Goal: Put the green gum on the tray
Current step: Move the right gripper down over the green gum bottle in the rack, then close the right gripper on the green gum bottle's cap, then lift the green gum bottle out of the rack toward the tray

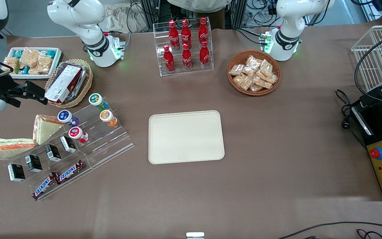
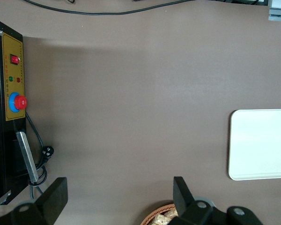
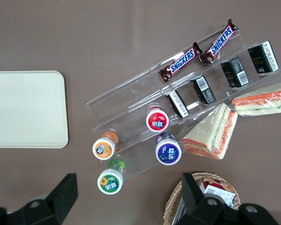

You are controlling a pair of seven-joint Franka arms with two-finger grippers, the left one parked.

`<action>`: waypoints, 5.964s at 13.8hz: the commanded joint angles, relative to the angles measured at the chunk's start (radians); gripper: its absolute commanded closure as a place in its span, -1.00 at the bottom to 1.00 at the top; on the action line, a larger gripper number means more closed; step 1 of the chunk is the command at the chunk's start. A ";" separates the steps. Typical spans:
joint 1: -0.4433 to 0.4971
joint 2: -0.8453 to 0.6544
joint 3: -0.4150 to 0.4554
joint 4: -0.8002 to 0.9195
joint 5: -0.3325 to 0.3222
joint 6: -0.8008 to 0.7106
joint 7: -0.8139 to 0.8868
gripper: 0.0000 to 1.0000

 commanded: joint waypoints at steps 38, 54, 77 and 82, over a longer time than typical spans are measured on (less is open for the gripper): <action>0.146 -0.313 0.038 -0.975 0.011 0.689 0.167 -0.98; 0.145 -0.295 0.064 -0.839 0.019 0.561 0.213 0.28; 0.401 0.138 0.215 -0.184 0.097 0.345 0.919 0.27; 0.441 0.213 0.215 -0.421 0.044 0.690 0.958 0.26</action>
